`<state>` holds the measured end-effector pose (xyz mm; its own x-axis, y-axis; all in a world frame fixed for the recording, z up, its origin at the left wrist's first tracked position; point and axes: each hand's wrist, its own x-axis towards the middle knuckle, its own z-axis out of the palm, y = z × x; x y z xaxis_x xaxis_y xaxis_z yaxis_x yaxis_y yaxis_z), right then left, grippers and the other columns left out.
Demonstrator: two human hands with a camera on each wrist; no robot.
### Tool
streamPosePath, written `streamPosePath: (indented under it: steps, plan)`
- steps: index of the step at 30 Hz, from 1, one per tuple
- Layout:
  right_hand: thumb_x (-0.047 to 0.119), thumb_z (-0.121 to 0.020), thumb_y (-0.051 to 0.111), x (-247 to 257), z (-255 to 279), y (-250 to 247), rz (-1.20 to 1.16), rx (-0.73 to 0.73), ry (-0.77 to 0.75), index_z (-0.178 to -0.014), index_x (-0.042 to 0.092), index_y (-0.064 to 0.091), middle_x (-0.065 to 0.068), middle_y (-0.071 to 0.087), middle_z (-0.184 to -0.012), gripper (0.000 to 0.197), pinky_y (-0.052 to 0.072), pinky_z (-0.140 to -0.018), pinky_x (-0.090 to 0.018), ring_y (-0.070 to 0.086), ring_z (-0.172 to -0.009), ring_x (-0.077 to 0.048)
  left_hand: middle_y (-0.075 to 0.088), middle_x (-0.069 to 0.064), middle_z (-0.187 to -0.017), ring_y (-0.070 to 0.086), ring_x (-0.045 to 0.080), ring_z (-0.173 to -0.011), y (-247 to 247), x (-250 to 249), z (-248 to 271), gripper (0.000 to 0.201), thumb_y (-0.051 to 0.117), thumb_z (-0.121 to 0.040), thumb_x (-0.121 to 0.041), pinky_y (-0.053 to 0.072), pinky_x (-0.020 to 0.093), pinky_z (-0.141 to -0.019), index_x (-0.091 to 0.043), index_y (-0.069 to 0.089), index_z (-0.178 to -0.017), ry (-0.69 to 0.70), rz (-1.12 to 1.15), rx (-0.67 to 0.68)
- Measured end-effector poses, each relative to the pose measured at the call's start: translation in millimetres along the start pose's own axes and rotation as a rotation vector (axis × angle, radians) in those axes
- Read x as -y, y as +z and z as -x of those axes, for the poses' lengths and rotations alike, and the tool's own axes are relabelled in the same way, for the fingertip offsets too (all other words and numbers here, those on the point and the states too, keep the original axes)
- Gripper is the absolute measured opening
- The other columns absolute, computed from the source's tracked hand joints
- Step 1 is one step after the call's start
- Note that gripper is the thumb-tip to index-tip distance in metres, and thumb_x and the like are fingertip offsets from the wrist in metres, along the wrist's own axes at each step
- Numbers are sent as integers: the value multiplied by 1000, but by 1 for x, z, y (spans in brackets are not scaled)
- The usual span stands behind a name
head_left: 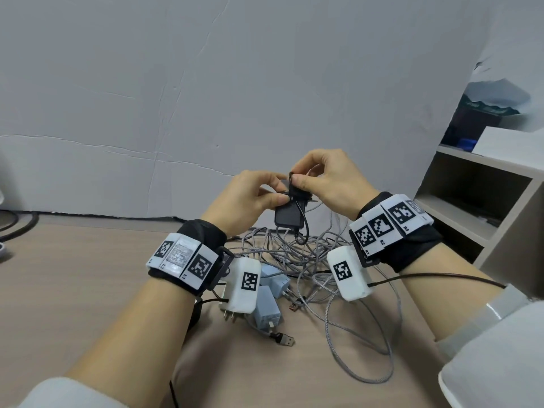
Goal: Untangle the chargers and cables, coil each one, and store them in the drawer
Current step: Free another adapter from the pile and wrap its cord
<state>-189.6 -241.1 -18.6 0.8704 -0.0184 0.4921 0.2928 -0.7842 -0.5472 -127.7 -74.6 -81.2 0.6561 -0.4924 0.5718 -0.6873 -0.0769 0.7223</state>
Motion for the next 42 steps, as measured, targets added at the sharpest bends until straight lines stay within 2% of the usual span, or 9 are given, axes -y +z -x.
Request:
streamPosePath:
  steps: [8,13,18,23,29,33,36,40,42]
  plan:
    - [10,-91,72,-4,-1,-4,54,96,44,-78,19,64,2,66,-72,17,46,-53,-14,61,-65,-10,72,-3,-114,73,20,-85,14,1,0,11,68,-93,-6,56,25,-83,-13,63,-87,-29,62,0]
    - [16,-90,74,-13,-1,-5,110,46,50,-74,23,60,3,66,-73,22,49,-64,-26,63,-71,-15,70,-6,-90,69,1,-72,18,1,1,13,63,-96,-2,53,16,-70,-12,63,-88,-90,198,-6]
    - [14,-90,73,-17,4,-11,94,196,87,-77,18,63,-5,67,-74,17,48,-62,-28,59,-63,-13,68,-4,-83,67,1,-68,21,2,1,7,66,-95,-4,52,14,-69,-10,65,-92,-100,142,25]
    - [12,-94,68,-21,8,-15,50,203,92,-85,14,70,3,64,-68,10,45,-61,-20,55,-56,1,73,-1,-96,74,21,-83,27,3,1,7,69,-94,-13,57,33,-82,-7,68,-98,-92,57,-15]
    - [22,-90,73,-30,15,-17,46,6,60,-110,28,64,-1,62,-114,23,51,-79,-23,62,-97,-12,75,0,-104,74,19,-85,18,0,3,9,72,-92,-22,53,24,-71,-19,65,-92,-135,116,-97]
    - [18,-83,82,-29,24,-11,-70,143,86,-95,20,58,-5,62,-96,26,59,-73,-39,59,-76,-13,75,-1,-105,73,26,-91,11,2,2,23,78,-88,-25,56,37,-89,-7,68,-100,-162,163,-190]
    - [24,-81,84,-25,26,-2,-90,187,69,-87,17,55,-2,62,-81,30,57,-60,-30,59,-67,-9,74,-3,-99,74,21,-89,11,-1,4,17,78,-87,-22,58,37,-89,-11,68,-95,-157,177,-189]
    - [49,-78,80,-26,22,5,9,124,40,-85,20,55,4,62,-73,39,57,-64,-42,58,-68,-13,74,3,-95,75,24,-83,10,0,3,23,83,-82,-24,59,43,-87,-15,64,-90,-159,149,-201]
    - [55,-80,76,-26,21,7,114,87,27,-84,20,56,5,61,-71,41,52,-63,-38,54,-65,-13,74,3,-91,74,28,-82,11,0,3,31,87,-76,-33,58,48,-87,-17,62,-86,-164,121,-195]
